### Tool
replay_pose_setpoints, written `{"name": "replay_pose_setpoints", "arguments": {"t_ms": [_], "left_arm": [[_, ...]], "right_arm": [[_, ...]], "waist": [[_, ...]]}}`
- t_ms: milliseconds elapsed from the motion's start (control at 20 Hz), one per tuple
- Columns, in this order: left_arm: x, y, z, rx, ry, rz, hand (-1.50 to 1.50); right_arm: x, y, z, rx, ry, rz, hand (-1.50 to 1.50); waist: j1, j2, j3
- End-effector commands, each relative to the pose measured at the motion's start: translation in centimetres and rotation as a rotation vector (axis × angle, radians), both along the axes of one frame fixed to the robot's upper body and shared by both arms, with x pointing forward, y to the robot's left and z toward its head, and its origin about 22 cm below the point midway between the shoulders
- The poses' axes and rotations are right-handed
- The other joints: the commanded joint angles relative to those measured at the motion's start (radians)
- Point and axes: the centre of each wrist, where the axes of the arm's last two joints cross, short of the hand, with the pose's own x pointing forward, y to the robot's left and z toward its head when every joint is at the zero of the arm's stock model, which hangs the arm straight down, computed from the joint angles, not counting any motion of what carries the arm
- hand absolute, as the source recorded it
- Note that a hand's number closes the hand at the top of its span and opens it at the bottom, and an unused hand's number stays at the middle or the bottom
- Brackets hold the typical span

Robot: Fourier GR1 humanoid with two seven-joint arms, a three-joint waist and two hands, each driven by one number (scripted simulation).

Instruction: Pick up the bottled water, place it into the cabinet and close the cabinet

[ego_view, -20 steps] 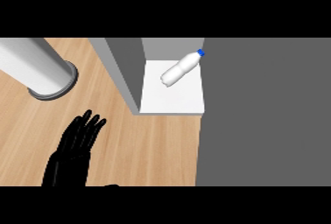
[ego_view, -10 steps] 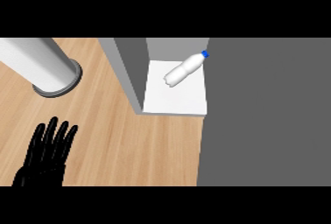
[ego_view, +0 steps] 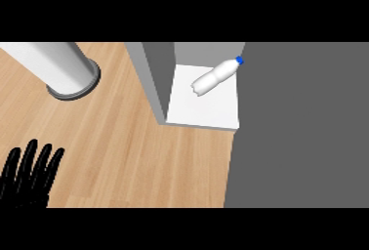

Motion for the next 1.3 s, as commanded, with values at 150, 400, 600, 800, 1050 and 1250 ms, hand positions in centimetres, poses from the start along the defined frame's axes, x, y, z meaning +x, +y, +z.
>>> {"name": "replay_pose_setpoints", "arguments": {"t_ms": [150, 400, 600, 800, 1050, 1250], "left_arm": [[-0.1, 1.6, 0.8, 0.007, -0.031, -0.059, -1.5], [-0.2, 2.4, 1.3, 0.018, -0.033, -0.096, -1.5], [0.0, 2.7, 1.8, 0.038, -0.04, -0.106, -1.5], [-0.1, 2.6, 1.7, 0.03, -0.023, -0.141, -1.5], [0.3, 3.4, 2.0, 0.041, -0.026, -0.145, -1.5], [0.5, 3.7, 2.4, 0.058, -0.038, -0.146, -1.5]], "right_arm": [[0.3, 2.7, 2.2, 0.013, -0.062, 0.231, 1.5], [1.2, 2.9, 1.8, -0.018, -0.082, 0.261, 1.5], [2.1, 2.7, 1.7, -0.083, -0.111, 0.257, 1.5], [2.9, 2.3, 2.0, -0.177, -0.171, 0.299, 1.5], [4.0, 2.0, 2.6, -0.241, -0.259, 0.348, 1.5], [4.5, 2.2, 2.9, -0.244, -0.27, 0.336, 1.5]], "waist": [[0.062, 0.021, -0.002], [0.11, 0.03, -0.004], [0.139, 0.036, -0.005], [0.16, 0.035, -0.011], [0.179, 0.032, -0.015], [0.17, 0.029, -0.015]]}}
